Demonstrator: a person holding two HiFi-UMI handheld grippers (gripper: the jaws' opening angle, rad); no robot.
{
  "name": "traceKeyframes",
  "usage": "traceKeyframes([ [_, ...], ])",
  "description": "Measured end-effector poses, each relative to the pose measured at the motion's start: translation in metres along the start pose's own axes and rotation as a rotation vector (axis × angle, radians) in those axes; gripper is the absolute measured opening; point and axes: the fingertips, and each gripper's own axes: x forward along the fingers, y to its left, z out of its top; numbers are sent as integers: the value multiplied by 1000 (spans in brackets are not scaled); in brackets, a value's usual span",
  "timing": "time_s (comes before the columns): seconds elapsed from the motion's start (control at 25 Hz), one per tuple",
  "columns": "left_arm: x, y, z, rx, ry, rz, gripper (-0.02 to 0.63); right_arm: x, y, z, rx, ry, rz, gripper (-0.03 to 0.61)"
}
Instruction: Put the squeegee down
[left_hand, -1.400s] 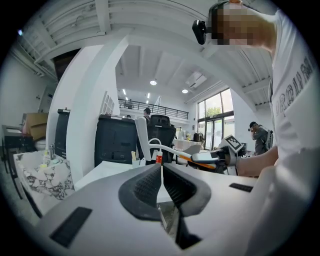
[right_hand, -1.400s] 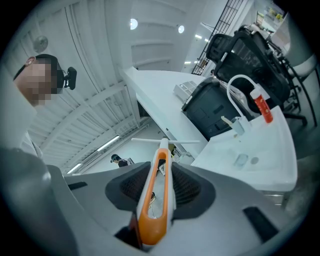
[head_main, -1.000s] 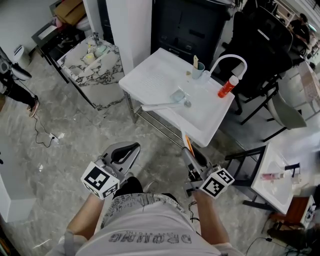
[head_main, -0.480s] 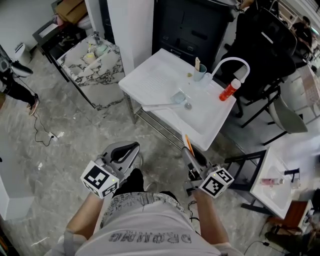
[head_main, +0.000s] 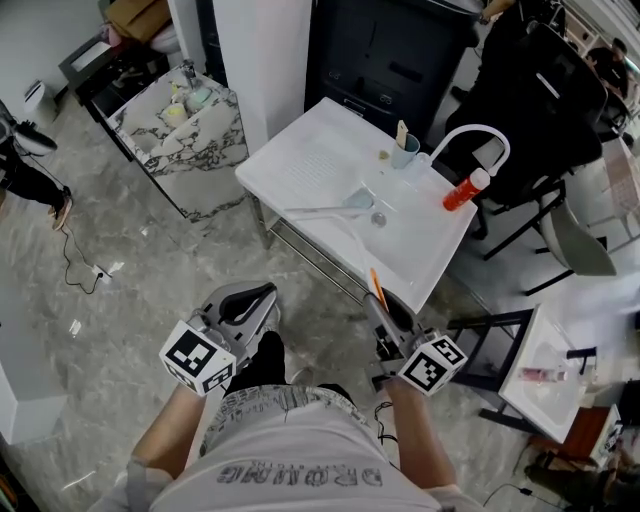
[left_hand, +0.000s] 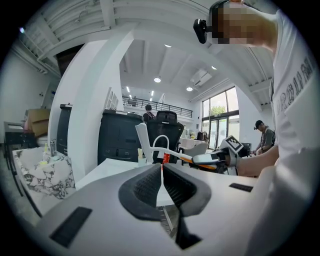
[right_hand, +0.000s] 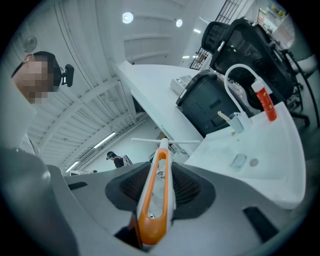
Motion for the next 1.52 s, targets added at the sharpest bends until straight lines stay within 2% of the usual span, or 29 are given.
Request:
traceKeyframes([
  [0.76,60,115,6,-42,45,-51,29,106,-44,28,38,15,-72,141],
  [1.12,81,174,22,-51,36,-85,29,160,-51,46,36,8,-106,141],
  [1.36,89,216,32,-91,15,-95,29,196,-57,55,31,0,-126,141],
  [1.52,94,244,38,-80,25,-94,29,222,-61,59,38,-2,-137,141],
])
